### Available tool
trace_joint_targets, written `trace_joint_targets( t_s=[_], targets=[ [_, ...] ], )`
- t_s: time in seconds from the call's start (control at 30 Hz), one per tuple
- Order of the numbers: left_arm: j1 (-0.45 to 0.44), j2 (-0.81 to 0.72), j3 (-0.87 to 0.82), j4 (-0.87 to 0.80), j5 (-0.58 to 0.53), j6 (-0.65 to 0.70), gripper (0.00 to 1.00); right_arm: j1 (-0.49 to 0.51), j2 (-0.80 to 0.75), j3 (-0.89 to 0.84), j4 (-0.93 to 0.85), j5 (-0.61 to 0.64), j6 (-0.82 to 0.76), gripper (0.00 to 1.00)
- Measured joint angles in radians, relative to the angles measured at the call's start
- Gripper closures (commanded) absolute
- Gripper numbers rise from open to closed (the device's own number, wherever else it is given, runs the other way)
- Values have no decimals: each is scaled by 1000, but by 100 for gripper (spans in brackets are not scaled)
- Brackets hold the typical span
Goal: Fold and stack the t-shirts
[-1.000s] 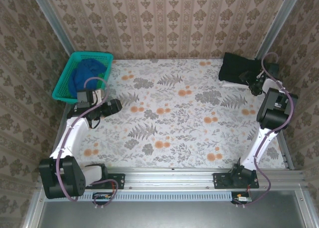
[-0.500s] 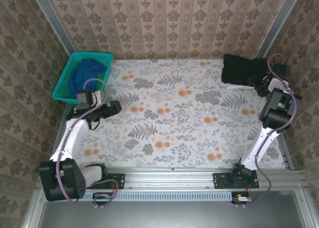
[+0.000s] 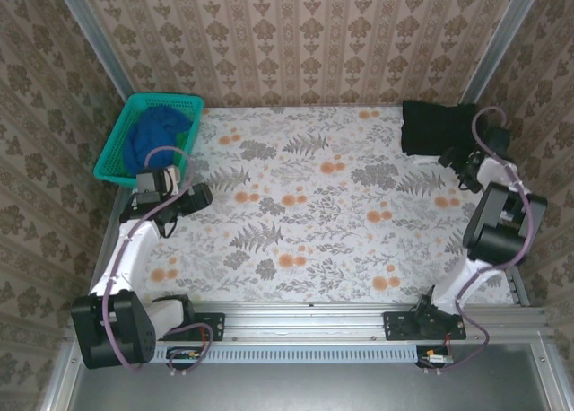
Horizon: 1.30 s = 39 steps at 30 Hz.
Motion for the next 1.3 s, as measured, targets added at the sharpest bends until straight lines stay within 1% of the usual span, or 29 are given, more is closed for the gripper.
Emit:
trace_joint_targets(
  t_s=[0.1, 0.17, 0.23, 0.27, 0.3, 0.37, 0.5, 0.6, 0.67, 0.7, 0.73, 0.77, 0.83, 0.93, 1.07, 1.3],
  targets=[
    [1, -83, -82, 103, -116, 21, 0, 151, -264, -259, 148, 61, -32, 0],
    [1, -151, -192, 226, -171, 96, 0, 302, -460, -462, 297, 94, -73, 0],
    [1, -176, -315, 369, -200, 172, 0, 412, -576, -644, 496, 99, -115, 0],
    [1, -165, -377, 446, -212, 202, 0, 446, -602, -732, 599, 106, -135, 0],
    [1, -139, -414, 482, -219, 223, 0, 460, -601, -784, 657, 115, -148, 0],
    [1, -56, -430, 518, -219, 257, 0, 473, -536, -842, 738, 146, -171, 0],
    [1, 134, -360, 650, -219, 291, 0, 473, -349, -776, 809, 204, -232, 0],
    [8, 208, -349, 827, -190, 294, 0, 460, -243, -712, 921, 213, -259, 0],
    [18, 263, -352, 963, -159, 296, 0, 458, -228, -747, 1036, 220, -271, 0],
    [21, 311, -359, 1058, -140, 298, 0, 458, -217, -774, 1104, 232, -274, 0],
    [27, 372, -366, 1160, -117, 302, 0, 459, -208, -796, 1132, 254, -273, 0],
    [29, 413, -370, 1199, -100, 302, 0, 463, -204, -803, 1131, 277, -274, 0],
    [23, 451, -378, 1214, -100, 307, 0, 483, -193, -803, 1149, 340, -275, 0],
    [0, 452, -376, 1238, -113, 320, 0, 506, -192, -803, 1175, 384, -278, 0],
    [-12, 452, -373, 1263, -122, 326, 0, 509, -192, -803, 1192, 407, -277, 0],
    [-13, 452, -372, 1270, -134, 328, 0, 505, -192, -802, 1192, 410, -277, 0]
  ],
)
